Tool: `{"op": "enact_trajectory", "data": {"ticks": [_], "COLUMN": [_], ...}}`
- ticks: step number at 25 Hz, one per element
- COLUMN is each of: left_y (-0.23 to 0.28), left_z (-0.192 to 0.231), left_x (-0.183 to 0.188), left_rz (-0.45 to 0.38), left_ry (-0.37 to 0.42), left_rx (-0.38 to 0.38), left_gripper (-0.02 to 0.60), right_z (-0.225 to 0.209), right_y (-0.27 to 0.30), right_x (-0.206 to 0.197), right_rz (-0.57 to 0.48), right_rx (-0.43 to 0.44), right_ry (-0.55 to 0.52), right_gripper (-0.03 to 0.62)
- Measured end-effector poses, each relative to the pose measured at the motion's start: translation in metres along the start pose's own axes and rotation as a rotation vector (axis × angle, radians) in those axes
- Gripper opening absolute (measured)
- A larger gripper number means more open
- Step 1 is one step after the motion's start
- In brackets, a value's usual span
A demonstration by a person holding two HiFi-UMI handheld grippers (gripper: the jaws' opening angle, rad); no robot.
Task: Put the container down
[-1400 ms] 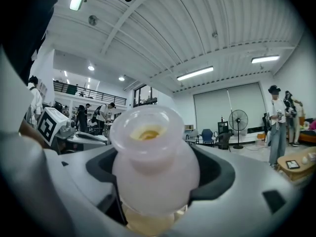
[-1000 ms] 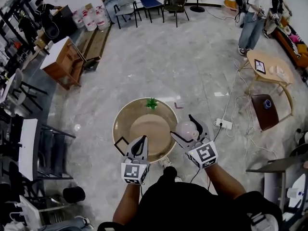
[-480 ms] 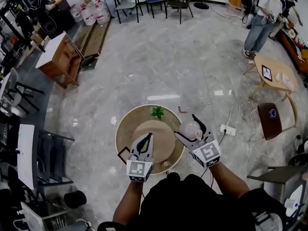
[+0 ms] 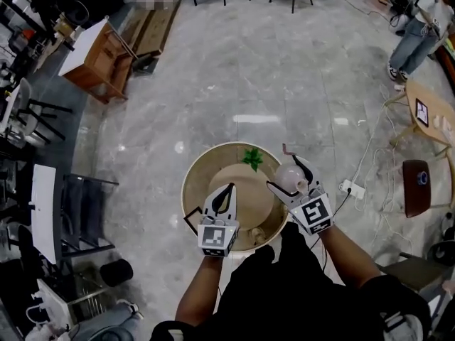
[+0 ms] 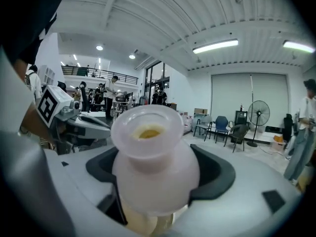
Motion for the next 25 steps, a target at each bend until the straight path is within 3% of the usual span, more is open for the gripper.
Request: {"op": "enact_trajectory", "data": {"ticks": [8,25], "left_y": [0.036,0.108], "left_z": [0.035,0.052], "left_x": [-0.043,-0.165], "left_rz": [0.060,0.137], "left_ry": [-0.104,-0.196], "left_rx": [0.082,0.135], "left_gripper": [-0.002,-0.002], "right_z": [-0.017,0.006], "right_y": [0.085,0.194], "right_x": [-0.074,-0.332], "right_rz": [0.128,0.452], "right_rx": [0.096,0.202], "right_ry": [0.003,-0.029], "right_gripper": [0.410,0.410]}}
Point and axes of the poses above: the fingertips, and each gripper's own axes: y forward along the fingers, z to its left, x out of its top, the point moved 5 cm from there along -y, backward along the fingers, and after that the axes turned 4 degrees about -x, right-handed, at the moved point
